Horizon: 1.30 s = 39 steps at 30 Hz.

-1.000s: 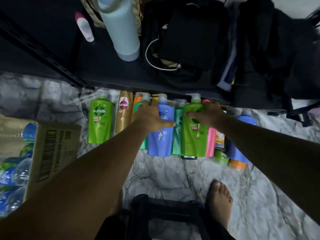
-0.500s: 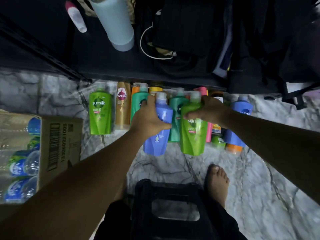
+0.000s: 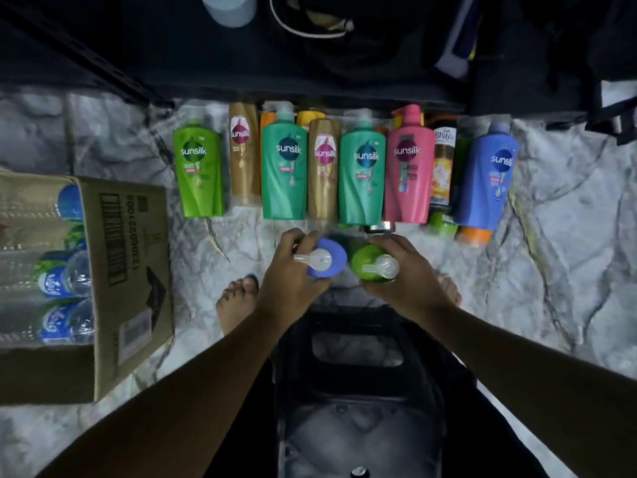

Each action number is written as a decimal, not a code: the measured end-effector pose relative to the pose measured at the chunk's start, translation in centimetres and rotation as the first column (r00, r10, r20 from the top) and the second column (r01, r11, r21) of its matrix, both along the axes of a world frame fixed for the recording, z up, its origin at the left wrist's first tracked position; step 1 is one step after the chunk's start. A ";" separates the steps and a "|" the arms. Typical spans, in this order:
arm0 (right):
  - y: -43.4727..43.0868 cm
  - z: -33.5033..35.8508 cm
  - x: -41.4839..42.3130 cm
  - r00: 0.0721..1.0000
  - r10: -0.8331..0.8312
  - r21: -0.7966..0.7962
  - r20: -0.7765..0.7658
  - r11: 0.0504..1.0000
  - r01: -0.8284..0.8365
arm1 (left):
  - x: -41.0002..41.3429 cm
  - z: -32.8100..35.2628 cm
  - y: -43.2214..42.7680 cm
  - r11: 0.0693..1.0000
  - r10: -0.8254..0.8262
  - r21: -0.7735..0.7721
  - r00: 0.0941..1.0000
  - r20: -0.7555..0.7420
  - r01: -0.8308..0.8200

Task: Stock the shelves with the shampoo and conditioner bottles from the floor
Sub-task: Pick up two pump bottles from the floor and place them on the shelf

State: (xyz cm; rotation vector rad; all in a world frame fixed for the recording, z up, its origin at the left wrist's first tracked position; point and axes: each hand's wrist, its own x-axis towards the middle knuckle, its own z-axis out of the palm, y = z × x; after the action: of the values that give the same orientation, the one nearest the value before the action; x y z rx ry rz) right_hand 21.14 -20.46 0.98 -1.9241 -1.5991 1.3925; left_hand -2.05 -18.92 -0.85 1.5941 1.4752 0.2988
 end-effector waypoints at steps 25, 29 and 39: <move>2.4 11.6 1.6 0.927 0.352 -0.044 0.132 0.936 -0.349 | -3.4 10.4 2.2 0.957 -0.224 -0.178 0.974 0.040 0.227; 2.0 25.0 1.8 0.958 0.265 0.060 0.106 0.960 -0.272 | -3.0 24.2 2.8 0.956 -0.227 -0.166 0.969 0.100 0.241; 1.7 60.4 2.0 0.956 -0.176 0.320 -0.235 0.915 0.247 | -1.8 61.8 5.1 0.996 -0.089 0.023 0.990 0.109 0.087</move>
State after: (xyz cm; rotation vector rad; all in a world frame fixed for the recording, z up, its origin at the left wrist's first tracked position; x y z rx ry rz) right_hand 23.13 -18.81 61.42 -1.6361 -1.3829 1.0920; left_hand -3.84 -13.84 60.96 1.6257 1.3178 0.3446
